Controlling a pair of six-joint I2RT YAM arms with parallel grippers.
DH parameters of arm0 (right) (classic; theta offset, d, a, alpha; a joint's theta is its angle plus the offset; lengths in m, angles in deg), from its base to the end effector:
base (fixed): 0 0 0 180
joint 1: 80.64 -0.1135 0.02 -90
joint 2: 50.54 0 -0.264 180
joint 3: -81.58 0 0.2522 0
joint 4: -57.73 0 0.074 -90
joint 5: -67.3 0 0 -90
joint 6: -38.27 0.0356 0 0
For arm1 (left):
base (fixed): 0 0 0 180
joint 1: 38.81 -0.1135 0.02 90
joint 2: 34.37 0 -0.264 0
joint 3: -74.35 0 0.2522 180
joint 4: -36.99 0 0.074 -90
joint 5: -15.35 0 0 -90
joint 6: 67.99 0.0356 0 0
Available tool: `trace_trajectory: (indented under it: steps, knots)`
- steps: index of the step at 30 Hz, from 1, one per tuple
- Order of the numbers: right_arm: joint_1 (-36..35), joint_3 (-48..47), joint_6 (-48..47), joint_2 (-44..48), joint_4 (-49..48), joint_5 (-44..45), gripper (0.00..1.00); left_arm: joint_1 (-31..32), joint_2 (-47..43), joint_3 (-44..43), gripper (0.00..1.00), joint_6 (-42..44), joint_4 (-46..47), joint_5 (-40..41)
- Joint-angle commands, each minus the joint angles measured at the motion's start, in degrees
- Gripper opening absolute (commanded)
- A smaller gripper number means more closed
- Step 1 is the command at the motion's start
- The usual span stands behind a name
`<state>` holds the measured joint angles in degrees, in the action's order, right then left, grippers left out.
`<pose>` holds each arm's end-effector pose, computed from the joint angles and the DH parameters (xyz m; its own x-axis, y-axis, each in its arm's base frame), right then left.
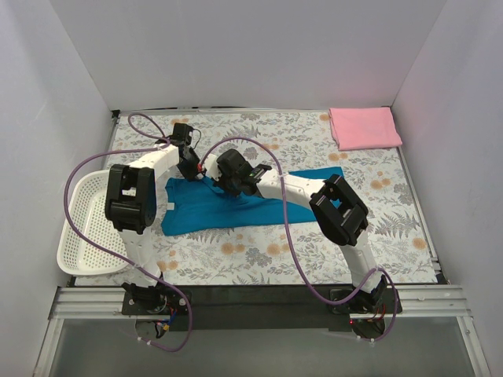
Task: Fold and stack the t-shirts
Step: Fold the tshirt
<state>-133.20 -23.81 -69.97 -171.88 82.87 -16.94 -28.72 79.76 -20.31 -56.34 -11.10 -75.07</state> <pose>0.2960 0.3807 0.1978 -0.1466 -0.7037 -0.6952 -0.8317 0.4682 -0.2985 0.4012 -0.0717 0.1691 -0.3580 -0.9310 -0.0704 -0.8553 0.3573 -0.3752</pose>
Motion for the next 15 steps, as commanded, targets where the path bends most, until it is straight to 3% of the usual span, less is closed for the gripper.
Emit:
trace_trajectory:
  steps: [1,7,15]
  knots:
    - [0.26,-0.3,0.48,0.49,-3.03,-0.92,0.01,0.2,0.13,0.04,0.27,-0.49,-0.13,-0.45]
    - [0.35,-0.21,0.84,0.31,-3.11,-1.36,0.01,0.37,0.75,-0.04,0.28,-0.67,0.05,-0.45]
    - [0.35,0.05,1.1,0.4,-3.12,-1.63,0.01,0.64,0.75,-0.22,0.11,-1.02,-0.04,-0.54]
